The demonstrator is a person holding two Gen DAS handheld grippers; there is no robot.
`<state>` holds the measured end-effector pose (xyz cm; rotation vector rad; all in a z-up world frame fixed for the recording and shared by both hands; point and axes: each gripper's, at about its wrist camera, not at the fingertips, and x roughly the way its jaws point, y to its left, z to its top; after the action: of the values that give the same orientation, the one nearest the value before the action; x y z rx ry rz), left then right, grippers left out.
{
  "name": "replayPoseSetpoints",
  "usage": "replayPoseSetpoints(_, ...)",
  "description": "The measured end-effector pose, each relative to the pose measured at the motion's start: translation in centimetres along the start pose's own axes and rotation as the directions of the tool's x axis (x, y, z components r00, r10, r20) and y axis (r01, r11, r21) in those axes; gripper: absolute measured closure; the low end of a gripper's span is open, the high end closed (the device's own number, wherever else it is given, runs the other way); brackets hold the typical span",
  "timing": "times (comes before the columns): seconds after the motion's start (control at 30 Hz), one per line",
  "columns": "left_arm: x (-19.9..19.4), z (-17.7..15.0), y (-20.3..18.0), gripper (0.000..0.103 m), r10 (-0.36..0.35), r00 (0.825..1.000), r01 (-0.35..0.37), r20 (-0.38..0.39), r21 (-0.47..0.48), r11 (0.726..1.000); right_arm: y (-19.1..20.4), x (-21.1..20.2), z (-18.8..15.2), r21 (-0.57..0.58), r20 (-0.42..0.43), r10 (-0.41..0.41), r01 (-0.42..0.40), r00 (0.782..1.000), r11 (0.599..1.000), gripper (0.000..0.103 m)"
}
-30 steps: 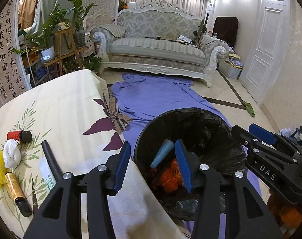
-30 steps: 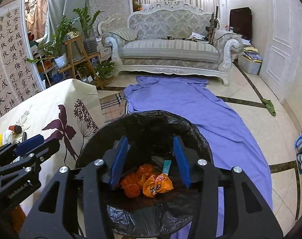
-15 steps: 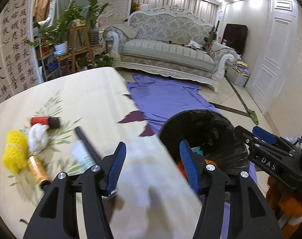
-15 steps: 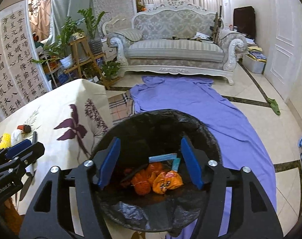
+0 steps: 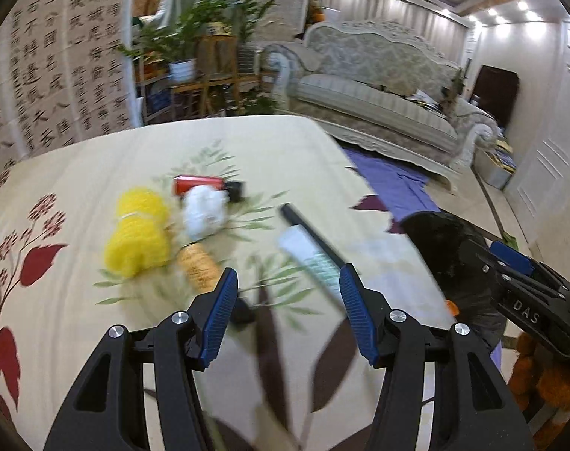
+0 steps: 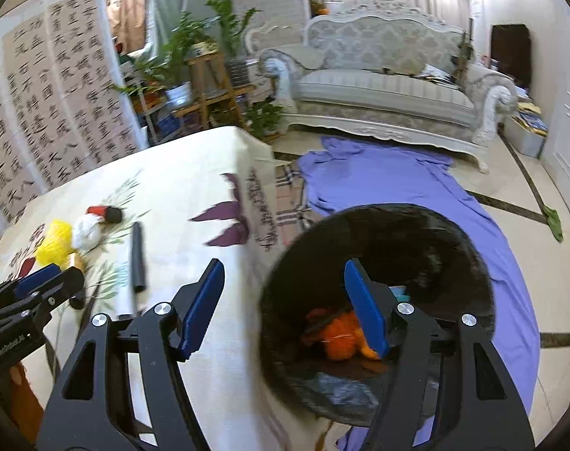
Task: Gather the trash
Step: 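Move both grippers back over the trash pile on the table, then grasp the amber bottle with the left gripper while the right gripper grasps the white tube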
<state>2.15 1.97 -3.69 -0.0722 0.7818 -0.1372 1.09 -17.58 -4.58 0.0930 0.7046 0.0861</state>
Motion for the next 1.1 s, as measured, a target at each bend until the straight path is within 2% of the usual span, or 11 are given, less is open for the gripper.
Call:
replayPoseSetpoints(0.13, 0.4, -0.2, 1.9, 0.047, 0.043, 0.999, -0.043, -0.014, -0.034, 0.999, 1.8, 0.4, 0.1, -0.028, -0.008, 0.028, -0.028, 1.000, 0.999, 0.038)
replayPoseSetpoints(0.43, 2.3, 0.2, 2.9, 0.047, 0.068, 0.996, -0.071, -0.061, -0.049, 0.996, 3.4, 0.9, 0.3, -0.057, -0.026, 0.051, -0.052, 0.998, 0.997, 0.038)
replayPoseSetpoints(0.53, 2.9, 0.1, 3.0, 0.056, 0.064, 0.995, -0.068, -0.083, -0.051, 0.996, 3.7, 1.2, 0.3, -0.064, -0.028, 0.056, -0.058, 0.998, 0.996, 0.038)
replayPoseSetpoints(0.63, 3.3, 0.1, 3.3, 0.057, 0.068, 0.993, -0.074, -0.096, -0.053, 0.996, 3.9, 1.3, 0.2, -0.066, -0.033, 0.061, -0.064, 0.998, 0.996, 0.038)
replayPoseSetpoints(0.83, 3.6, 0.0, 3.6, 0.071, 0.069, 0.992, -0.076, -0.109, -0.057, 0.995, 4.1, 1.6, 0.2, -0.072, -0.043, 0.070, -0.073, 0.997, 0.995, 0.038)
replayPoseSetpoints(1.1, 2.9, -0.7, 3.4, 0.076, 0.057, 0.992, -0.062, -0.108, -0.036, 0.997, 5.1, 1.7, 0.2, -0.091, -0.049, 0.092, -0.096, 0.995, 0.991, 0.038)
